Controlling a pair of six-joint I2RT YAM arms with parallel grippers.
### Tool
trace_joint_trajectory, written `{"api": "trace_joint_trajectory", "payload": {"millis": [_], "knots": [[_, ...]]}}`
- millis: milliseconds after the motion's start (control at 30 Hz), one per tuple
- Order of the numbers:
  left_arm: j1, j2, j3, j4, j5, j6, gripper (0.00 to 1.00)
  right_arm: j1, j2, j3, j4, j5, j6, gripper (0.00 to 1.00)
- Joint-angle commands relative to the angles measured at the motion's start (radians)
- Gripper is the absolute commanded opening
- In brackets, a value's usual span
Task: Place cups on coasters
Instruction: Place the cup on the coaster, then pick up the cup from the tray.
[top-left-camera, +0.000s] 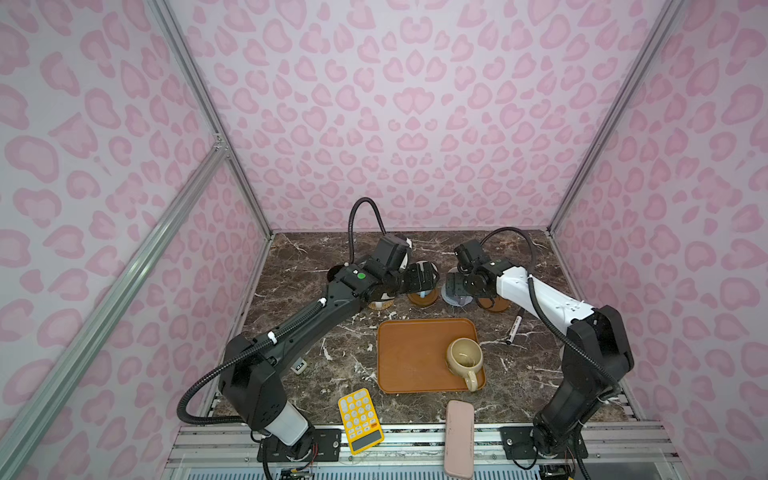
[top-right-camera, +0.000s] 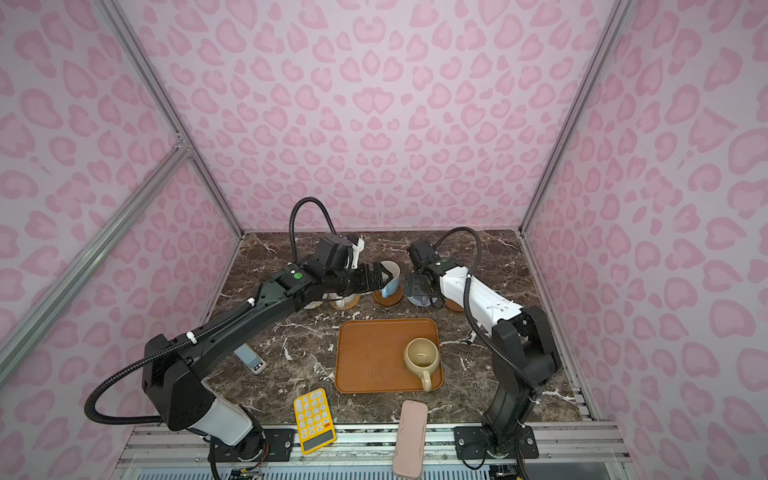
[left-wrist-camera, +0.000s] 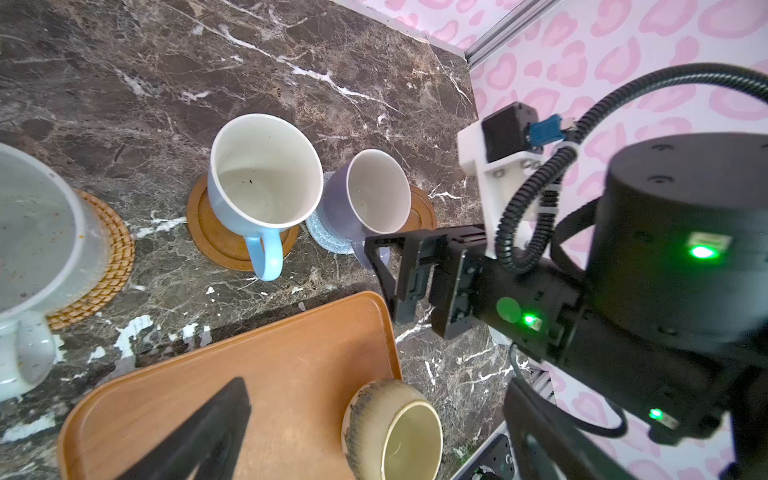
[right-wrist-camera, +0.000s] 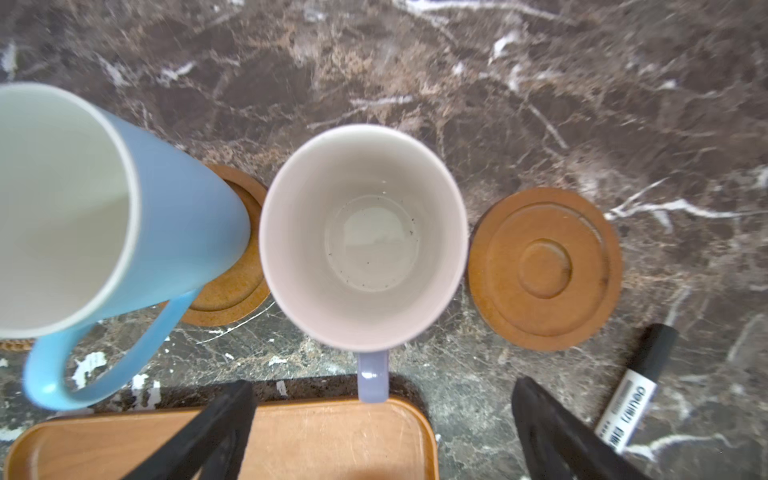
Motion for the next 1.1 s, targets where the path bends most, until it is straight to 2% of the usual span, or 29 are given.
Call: {"api": "trace_joint_trajectory", "payload": {"millis": [0,200,367,567,633,767,833,1067], "knots": [[0.002,-0.029,-0.001,-0.022,-0.016,0.043,0.97,0.002,-0.044,-0.002,-0.041,0.052,-0.027,0.98],[-0.001,-0.112,-0.030,-0.034,0.023,0.134,0.97,0.002,-0.167,-0.015,-0.072,0.046,-0.084,0.98],[-0.001,-0.191,-0.044,-0.130,0.018,0.217,0.97,0.002,-0.275,-0.032,-0.129,-0.006,-0.149,0.91],[-0.002,-0.254,-0.046,-0.256,0.001,0.229,0.97,0.002,-0.376,-0.034,-0.272,-0.070,-0.159,0.97],[-0.007,-0.277,-0.055,-0.285,-0.023,0.233,0.97,0.002,-0.402,-0.038,-0.310,-0.098,-0.168,0.97],[-0.020,-0.316,-0.073,-0.362,-0.144,0.238,0.97,0.014,-0.461,-0.049,-0.381,-0.157,-0.176,0.98],[-0.021,-0.330,-0.079,-0.381,-0.179,0.219,0.97,0.034,-0.472,-0.037,-0.423,-0.168,-0.181,0.97],[-0.023,-0.359,-0.159,-0.365,-0.104,0.175,0.98,0.209,-0.490,-0.034,-0.532,-0.105,-0.095,0.97]]}}
